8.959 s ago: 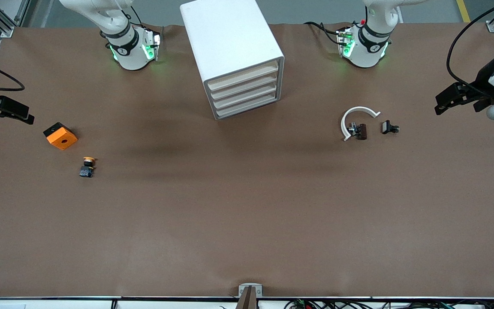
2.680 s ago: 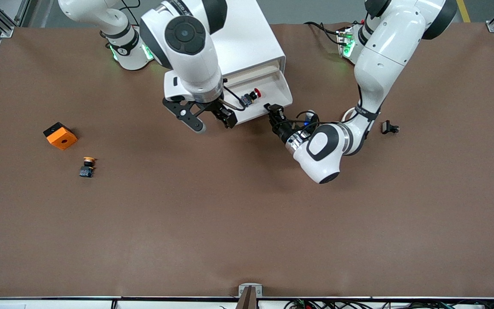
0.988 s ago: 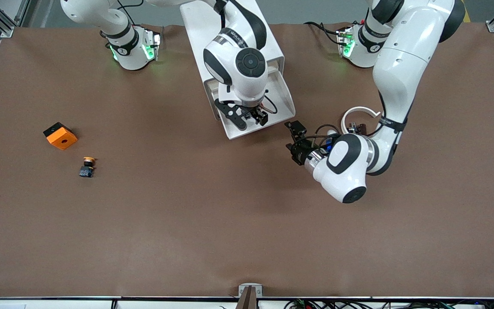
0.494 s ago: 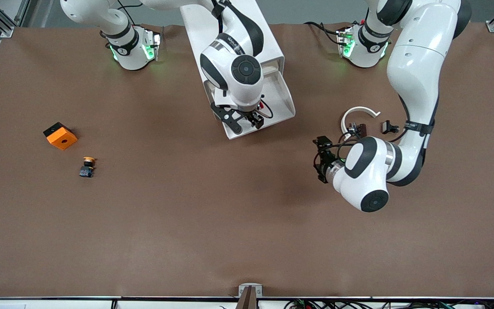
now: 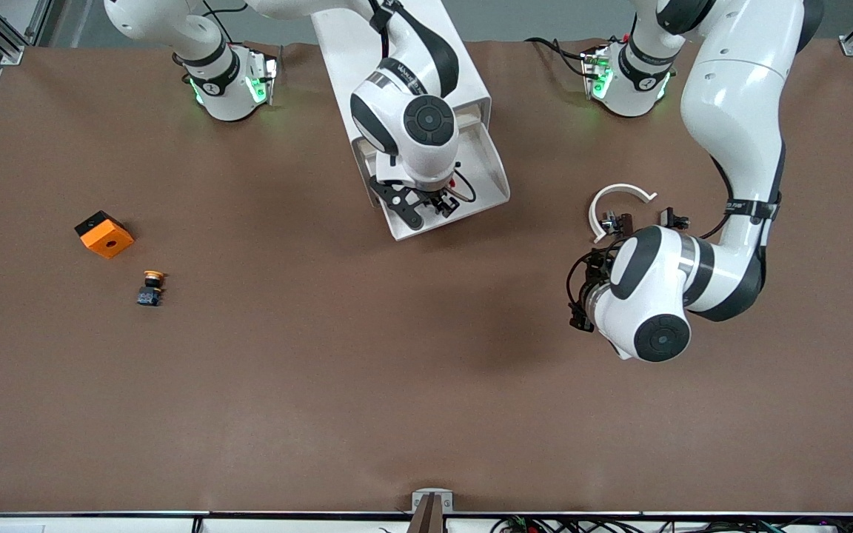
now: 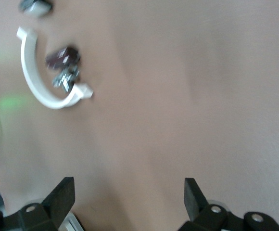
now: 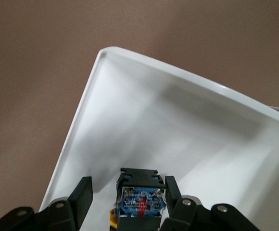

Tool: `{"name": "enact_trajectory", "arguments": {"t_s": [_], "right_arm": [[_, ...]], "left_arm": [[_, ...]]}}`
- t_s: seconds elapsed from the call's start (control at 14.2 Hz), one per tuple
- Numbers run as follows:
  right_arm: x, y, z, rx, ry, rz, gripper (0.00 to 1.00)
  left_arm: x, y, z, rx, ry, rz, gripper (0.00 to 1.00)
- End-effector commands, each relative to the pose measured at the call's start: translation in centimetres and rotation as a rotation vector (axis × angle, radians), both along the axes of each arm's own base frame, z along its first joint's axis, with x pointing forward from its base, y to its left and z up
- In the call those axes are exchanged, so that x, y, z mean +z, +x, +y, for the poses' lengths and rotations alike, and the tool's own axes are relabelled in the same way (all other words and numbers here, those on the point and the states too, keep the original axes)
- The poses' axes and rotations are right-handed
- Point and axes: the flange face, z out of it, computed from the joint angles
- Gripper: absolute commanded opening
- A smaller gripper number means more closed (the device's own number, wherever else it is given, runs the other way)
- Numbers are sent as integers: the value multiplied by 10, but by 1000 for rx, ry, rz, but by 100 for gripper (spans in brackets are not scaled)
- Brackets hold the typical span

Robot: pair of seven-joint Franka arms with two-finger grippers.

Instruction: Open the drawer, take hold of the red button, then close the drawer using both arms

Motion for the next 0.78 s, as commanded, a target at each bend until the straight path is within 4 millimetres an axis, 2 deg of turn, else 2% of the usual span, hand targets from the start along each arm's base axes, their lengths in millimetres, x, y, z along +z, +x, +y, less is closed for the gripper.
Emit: {"name": "enact_trajectory", "arguments": {"t_s": [0.0,0.14,0.28,0.49,0.56,0.71], "right_arm": [[-4,-1,5,-1,24,-2,14],[-2,-2,7,2,28,-5,0],[2,1,6,-1,34,-8,0],[14,9,5,-24,53,-9,0],[25,14,4,-49,83,2,0],[52,36,-12,-90,103,64,0]], "left_arm": [[15,3,3,-195,-65,-60,100],[12,-3,-8,-285,-93,-69,100],[11,-16,-30,-393,-107,-75,100],[8,-32,-52,-434,-137,-115,100],[6,-42,-62,-452,-151,-132,100],[-1,-71,-77,-496,-170,-169,100]]}}
